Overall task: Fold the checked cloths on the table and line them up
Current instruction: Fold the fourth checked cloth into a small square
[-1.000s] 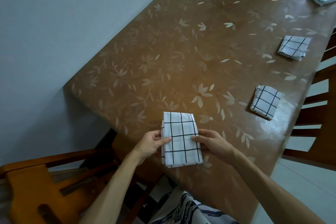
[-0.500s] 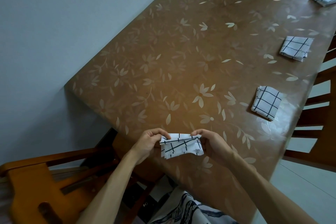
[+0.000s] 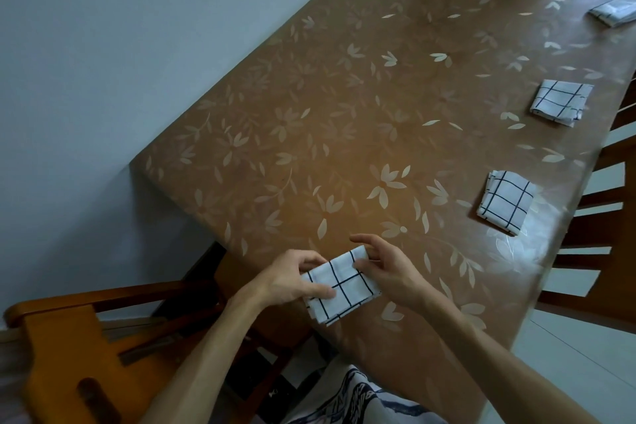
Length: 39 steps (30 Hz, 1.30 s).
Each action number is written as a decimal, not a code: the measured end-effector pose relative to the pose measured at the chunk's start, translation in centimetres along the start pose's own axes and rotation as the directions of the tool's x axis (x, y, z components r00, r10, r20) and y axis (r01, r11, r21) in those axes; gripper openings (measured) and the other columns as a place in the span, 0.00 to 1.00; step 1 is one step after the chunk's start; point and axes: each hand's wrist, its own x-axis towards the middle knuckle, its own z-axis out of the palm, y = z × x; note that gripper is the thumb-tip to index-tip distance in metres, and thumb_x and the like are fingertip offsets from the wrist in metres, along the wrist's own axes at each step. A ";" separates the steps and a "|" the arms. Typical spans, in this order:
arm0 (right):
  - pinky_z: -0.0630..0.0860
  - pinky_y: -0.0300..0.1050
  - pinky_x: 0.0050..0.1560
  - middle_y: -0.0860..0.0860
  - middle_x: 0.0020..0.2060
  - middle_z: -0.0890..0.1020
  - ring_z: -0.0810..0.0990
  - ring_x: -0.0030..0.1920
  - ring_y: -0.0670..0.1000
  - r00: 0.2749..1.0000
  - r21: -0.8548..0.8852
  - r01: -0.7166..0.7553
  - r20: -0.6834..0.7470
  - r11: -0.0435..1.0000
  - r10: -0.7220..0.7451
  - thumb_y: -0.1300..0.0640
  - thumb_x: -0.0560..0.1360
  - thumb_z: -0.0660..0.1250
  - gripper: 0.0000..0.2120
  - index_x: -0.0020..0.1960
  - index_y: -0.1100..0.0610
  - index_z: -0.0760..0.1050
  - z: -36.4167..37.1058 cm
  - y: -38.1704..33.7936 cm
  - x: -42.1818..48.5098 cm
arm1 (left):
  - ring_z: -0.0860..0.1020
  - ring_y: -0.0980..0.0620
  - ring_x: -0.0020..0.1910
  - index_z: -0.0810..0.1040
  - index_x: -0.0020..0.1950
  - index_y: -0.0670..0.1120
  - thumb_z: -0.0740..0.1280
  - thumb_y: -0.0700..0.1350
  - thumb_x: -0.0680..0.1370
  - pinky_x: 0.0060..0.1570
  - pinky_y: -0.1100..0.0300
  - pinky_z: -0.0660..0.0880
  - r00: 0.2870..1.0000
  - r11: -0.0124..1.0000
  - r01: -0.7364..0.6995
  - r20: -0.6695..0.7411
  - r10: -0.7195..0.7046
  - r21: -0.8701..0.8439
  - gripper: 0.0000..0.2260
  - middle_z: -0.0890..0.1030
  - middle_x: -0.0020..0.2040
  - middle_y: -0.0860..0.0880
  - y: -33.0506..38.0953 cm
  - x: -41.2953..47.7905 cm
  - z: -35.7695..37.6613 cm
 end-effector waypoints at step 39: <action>0.59 0.37 0.24 0.45 0.20 0.62 0.59 0.21 0.48 0.782 -0.382 0.271 -0.447 0.884 -0.433 0.47 0.81 0.62 0.27 0.27 0.56 0.58 6.3 -11.8 5.6 | 0.84 0.53 0.48 0.82 0.53 0.50 0.76 0.56 0.71 0.45 0.57 0.82 0.865 0.901 -0.200 -0.502 -0.023 -0.386 0.16 0.86 0.48 0.51 2.1 -7.1 -4.3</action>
